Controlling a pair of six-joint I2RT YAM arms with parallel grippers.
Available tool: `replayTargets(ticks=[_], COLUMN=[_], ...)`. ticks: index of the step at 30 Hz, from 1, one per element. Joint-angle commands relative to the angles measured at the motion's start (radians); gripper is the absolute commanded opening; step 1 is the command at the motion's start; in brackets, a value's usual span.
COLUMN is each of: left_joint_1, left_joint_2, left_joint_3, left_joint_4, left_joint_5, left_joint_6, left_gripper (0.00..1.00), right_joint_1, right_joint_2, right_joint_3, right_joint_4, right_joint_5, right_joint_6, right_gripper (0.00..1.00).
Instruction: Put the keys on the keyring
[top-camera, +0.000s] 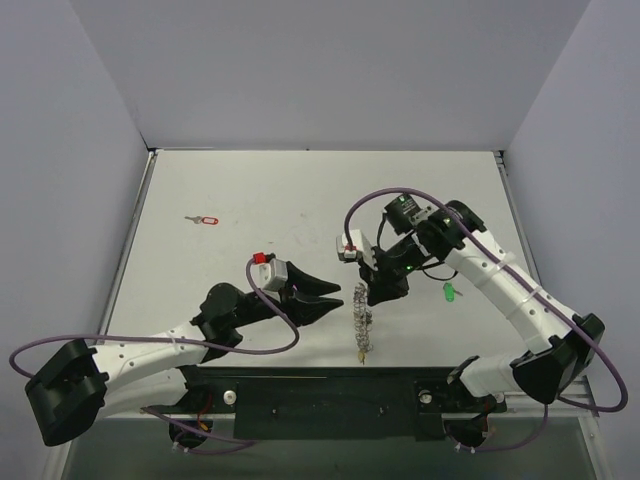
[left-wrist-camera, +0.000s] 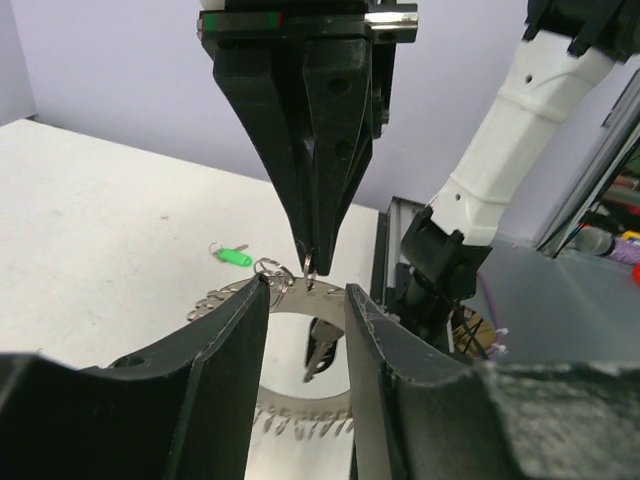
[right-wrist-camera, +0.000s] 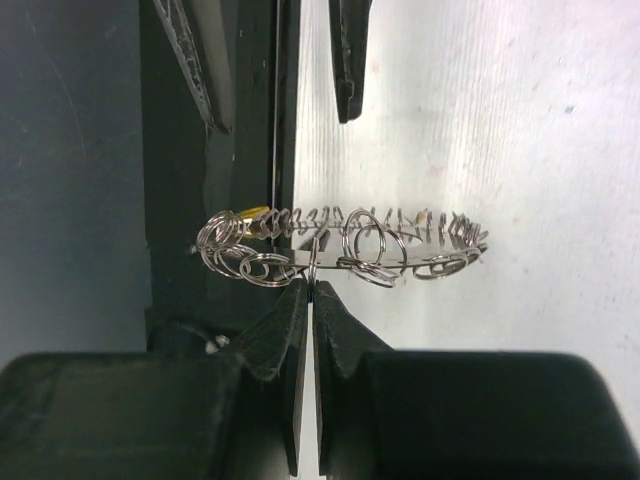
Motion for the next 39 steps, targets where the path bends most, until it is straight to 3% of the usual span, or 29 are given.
replayTargets(ticks=[1, 4, 9, 14, 21, 29, 39], left_joint_1=[-0.014, -0.052, -0.143, -0.204, -0.229, -0.229, -0.229], left_joint_2=[-0.053, -0.053, 0.013, 0.118, 0.23, 0.282, 0.319], left_joint_3=[0.102, 0.135, 0.155, 0.198, 0.235, 0.26, 0.257], left_joint_4=[-0.301, -0.395, -0.367, -0.304, -0.231, -0.197, -0.113], left_joint_5=[-0.004, -0.048, -0.148, -0.289, -0.418, -0.44, -0.334], left_joint_6=[0.152, 0.216, 0.32, 0.366, 0.415, 0.424, 0.404], left_gripper=[0.46, 0.46, 0.38, 0.31, 0.31, 0.32, 0.32], right_joint_1=[0.043, 0.056, 0.074, 0.083, 0.088, 0.089, 0.089], right_joint_2=[0.079, 0.14, 0.2, 0.235, 0.248, 0.258, 0.265], right_joint_3=[0.145, 0.212, 0.26, 0.274, 0.277, 0.272, 0.271], right_joint_4=[-0.234, -0.364, -0.447, -0.458, -0.466, -0.475, -0.481], right_joint_5=[0.179, 0.266, 0.386, 0.422, 0.418, 0.388, 0.372], right_joint_6=[-0.041, -0.046, -0.018, 0.003, 0.003, -0.007, -0.017], right_gripper=[0.0, 0.0, 0.0, 0.0, 0.0, 0.0, 0.0])
